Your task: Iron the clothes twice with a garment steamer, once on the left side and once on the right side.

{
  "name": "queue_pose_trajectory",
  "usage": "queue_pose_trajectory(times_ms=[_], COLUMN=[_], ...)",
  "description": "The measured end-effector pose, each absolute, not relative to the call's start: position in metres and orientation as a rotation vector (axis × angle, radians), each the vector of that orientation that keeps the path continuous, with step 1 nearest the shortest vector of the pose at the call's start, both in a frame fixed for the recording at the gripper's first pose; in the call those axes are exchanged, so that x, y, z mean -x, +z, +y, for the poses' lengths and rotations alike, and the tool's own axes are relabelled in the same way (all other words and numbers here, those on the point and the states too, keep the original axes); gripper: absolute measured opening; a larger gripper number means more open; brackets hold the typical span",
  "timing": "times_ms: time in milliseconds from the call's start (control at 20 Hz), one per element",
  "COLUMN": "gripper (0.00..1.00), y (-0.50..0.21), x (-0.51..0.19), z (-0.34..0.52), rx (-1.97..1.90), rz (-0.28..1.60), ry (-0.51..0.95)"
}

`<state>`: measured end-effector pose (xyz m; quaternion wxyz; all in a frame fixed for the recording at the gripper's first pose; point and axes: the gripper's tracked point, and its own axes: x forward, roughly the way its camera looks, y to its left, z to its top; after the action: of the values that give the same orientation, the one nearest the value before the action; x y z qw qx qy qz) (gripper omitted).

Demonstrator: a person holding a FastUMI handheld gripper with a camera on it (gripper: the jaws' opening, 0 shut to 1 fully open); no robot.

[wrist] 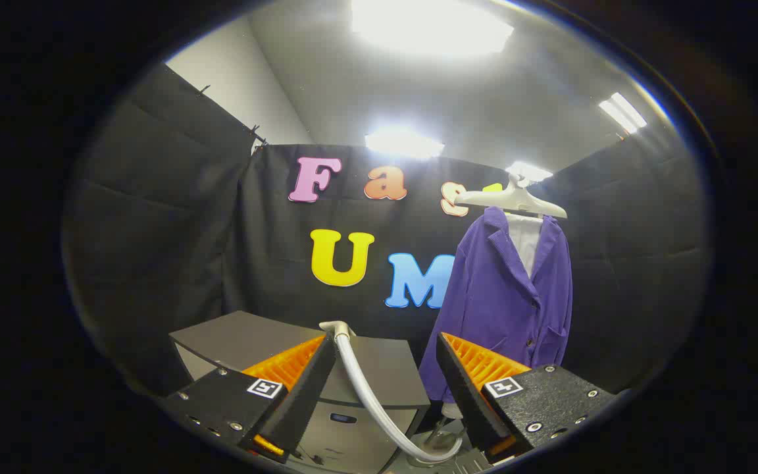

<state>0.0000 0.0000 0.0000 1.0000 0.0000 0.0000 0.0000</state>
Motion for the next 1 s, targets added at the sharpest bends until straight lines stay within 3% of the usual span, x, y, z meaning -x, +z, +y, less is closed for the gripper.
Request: queue_pose_trajectory(times_ms=[250,1000], gripper=[0.95,0.95], y=[-0.014,0.007], x=[0.002,0.041], z=[-0.011,-0.06], rx=[0.003,-0.023], rz=[0.037,0.04], ry=[0.007,0.217])
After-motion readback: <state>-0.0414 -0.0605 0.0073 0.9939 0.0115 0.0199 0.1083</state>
